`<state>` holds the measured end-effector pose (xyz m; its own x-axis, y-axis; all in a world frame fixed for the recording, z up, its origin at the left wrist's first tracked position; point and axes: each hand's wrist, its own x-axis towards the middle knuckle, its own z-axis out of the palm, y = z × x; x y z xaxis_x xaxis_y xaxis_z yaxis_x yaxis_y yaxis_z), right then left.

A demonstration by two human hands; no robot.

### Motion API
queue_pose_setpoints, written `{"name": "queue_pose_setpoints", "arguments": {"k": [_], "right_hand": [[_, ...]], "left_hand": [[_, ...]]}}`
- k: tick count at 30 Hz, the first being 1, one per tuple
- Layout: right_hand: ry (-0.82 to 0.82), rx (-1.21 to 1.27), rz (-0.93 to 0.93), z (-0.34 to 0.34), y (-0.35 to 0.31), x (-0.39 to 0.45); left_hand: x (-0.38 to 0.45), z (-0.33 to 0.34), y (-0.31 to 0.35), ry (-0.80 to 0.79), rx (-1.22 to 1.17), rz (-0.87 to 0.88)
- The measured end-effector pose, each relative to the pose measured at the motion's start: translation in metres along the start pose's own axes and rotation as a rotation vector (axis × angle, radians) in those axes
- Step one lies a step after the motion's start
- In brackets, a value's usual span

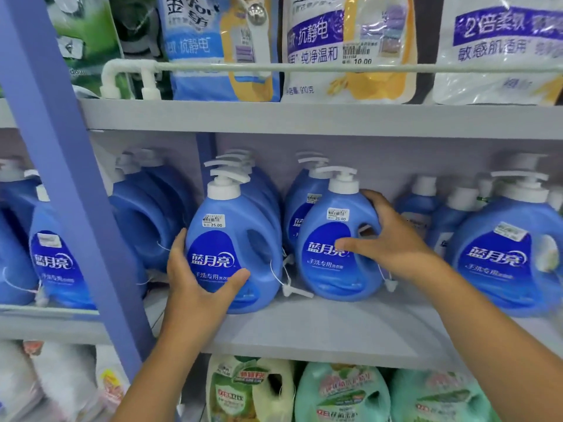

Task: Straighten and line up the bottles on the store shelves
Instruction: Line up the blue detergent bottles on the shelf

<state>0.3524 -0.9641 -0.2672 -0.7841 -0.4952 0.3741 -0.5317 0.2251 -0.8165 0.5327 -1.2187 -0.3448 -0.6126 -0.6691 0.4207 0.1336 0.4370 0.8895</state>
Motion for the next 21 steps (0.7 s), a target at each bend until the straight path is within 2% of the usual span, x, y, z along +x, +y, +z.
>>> {"name": "queue_pose_setpoints", "arguments": {"k": [4, 8, 15, 18, 21], "right_hand": [[-0.082, 0.036, -0.055, 0.01, 0.0, 0.014], [0.004, -0.114, -0.072, 0.026, 0.007, 0.021], [0.096, 0.005, -0.101, 0.043, 0.026, 0.017], [0.117, -0.012, -0.085, 0.047, 0.024, 0.013], [0.16, -0.192, -0.093, 0.034, 0.017, -0.005]], "left_hand": [[0.0, 0.0, 0.0, 0.002, -0.04, -0.009], [0.0, -0.001, -0.001, 0.004, -0.038, -0.007], [0.0, 0.001, -0.002, -0.028, -0.025, 0.006], [-0.002, 0.003, 0.0, 0.012, 0.008, 0.021], [-0.015, 0.012, 0.013, 0.129, 0.152, 0.097]]}}
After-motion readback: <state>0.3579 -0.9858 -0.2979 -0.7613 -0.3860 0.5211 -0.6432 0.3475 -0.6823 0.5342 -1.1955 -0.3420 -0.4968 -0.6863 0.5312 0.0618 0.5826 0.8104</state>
